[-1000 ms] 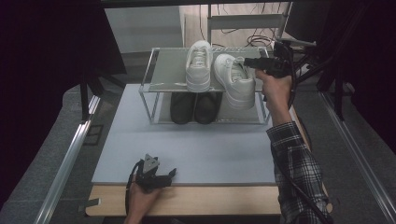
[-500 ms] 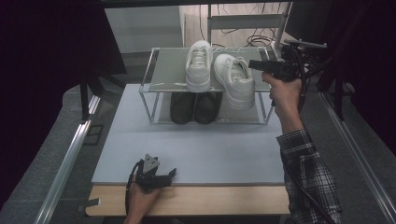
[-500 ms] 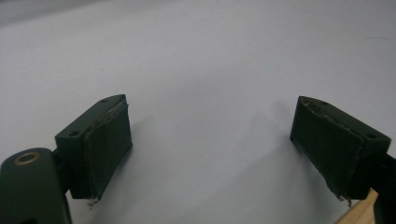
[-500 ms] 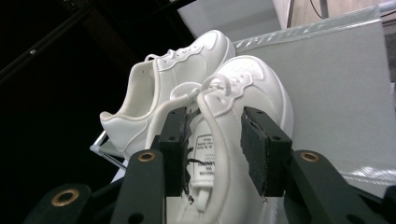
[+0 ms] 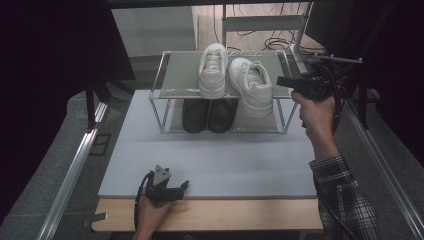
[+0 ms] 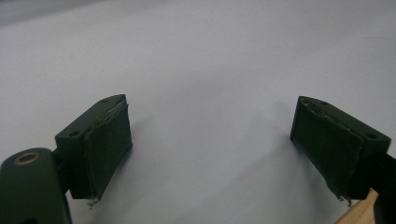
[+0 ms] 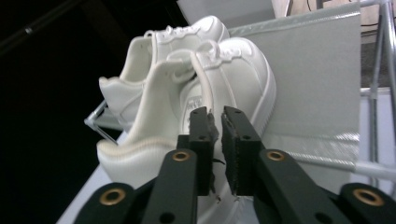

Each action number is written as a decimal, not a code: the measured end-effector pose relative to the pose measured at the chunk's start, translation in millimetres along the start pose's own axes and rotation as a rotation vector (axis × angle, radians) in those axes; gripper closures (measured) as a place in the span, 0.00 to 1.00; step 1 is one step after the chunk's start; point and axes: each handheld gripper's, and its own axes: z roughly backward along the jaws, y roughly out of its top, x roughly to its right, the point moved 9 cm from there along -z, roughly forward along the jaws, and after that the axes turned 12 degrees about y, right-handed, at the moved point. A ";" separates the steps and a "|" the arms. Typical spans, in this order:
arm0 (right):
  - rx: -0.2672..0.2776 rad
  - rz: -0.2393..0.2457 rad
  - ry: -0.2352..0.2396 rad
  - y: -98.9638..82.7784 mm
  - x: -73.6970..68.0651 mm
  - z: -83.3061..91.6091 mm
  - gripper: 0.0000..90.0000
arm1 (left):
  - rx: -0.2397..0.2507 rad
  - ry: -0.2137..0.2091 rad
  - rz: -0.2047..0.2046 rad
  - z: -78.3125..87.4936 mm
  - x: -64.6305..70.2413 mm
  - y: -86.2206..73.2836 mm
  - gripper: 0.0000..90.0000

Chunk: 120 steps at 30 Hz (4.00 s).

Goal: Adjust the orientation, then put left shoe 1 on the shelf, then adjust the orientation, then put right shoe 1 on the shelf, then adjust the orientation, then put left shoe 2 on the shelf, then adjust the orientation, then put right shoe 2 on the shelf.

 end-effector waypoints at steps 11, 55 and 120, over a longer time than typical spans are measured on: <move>-0.052 0.040 0.014 -27.7 -4.3 10.9 0.97 | 0.002 0.001 0.005 -0.2 0.2 0.3 0.14; -0.157 0.040 0.086 -89.7 -12.3 -16.7 0.99 | 0.004 0.003 0.006 -0.2 0.4 0.3 0.14; -0.132 0.003 0.058 -70.4 -11.6 -100.6 0.99 | 0.005 0.002 0.009 -0.2 0.7 0.4 0.14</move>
